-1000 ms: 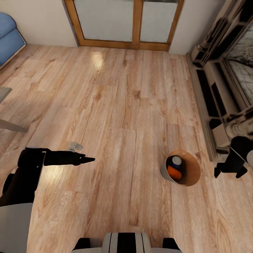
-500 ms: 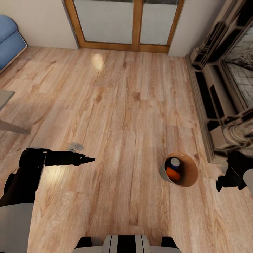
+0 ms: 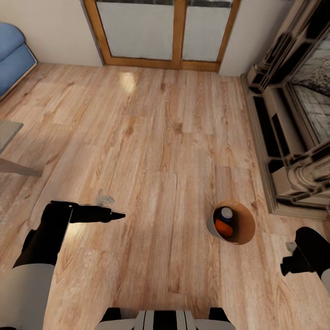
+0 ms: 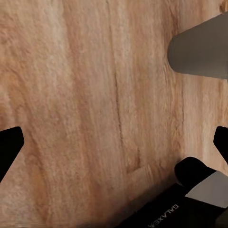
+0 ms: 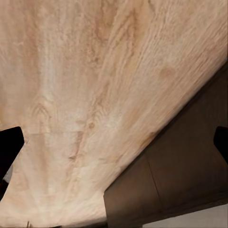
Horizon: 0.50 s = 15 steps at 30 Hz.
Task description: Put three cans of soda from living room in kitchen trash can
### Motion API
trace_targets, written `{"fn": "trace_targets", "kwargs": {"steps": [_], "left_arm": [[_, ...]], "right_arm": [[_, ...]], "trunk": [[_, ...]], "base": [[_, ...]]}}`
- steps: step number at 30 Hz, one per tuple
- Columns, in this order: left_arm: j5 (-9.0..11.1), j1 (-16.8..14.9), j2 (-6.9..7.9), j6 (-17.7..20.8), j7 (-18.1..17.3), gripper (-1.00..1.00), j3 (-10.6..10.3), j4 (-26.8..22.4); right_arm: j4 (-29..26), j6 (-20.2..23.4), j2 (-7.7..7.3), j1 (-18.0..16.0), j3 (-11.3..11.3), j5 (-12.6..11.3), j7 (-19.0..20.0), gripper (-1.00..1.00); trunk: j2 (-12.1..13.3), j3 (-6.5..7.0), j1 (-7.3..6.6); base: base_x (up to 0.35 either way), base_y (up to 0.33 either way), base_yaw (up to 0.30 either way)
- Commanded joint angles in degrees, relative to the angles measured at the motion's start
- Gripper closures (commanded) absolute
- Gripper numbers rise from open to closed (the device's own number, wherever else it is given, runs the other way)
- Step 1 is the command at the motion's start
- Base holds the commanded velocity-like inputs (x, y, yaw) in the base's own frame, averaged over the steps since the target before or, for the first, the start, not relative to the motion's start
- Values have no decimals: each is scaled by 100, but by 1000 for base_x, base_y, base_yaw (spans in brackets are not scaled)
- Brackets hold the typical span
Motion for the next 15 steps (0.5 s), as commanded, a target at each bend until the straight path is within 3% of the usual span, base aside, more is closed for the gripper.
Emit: {"fn": "trace_targets", "kwargs": {"steps": [1, 4, 10, 13, 15], "left_arm": [[7, -1, -39, -70, 134, -100, 0, 184], [6, -2, -180, -351, 631, -100, -3, 857], [8, -2, -259, -874, 1529, -100, 9, 1758], [47, 0, -257, -1417, 2586, -100, 33, 2829], [80, 2, -240, -1628, 2956, -100, 38, 3294]], "right_arm": [[-62, 0, 35, 92, -85, -27, 1, -100], [-199, 0, 138, 420, -303, -99, -3, -100], [-267, -422, 298, 850, -466, -142, -37, -100], [-284, -598, 484, 1034, -844, -150, -50, -100], [-287, -708, 560, 1077, -989, -150, -73, -100]], "trunk": [[42, 19, -23], [162, 73, -89], [402, 180, -220], [523, 234, -286], [603, 270, -330]], "base": [[0, 0, 0], [0, 0, 0], [0, 0, 0], [0, 0, 0], [0, 0, 0]]}}
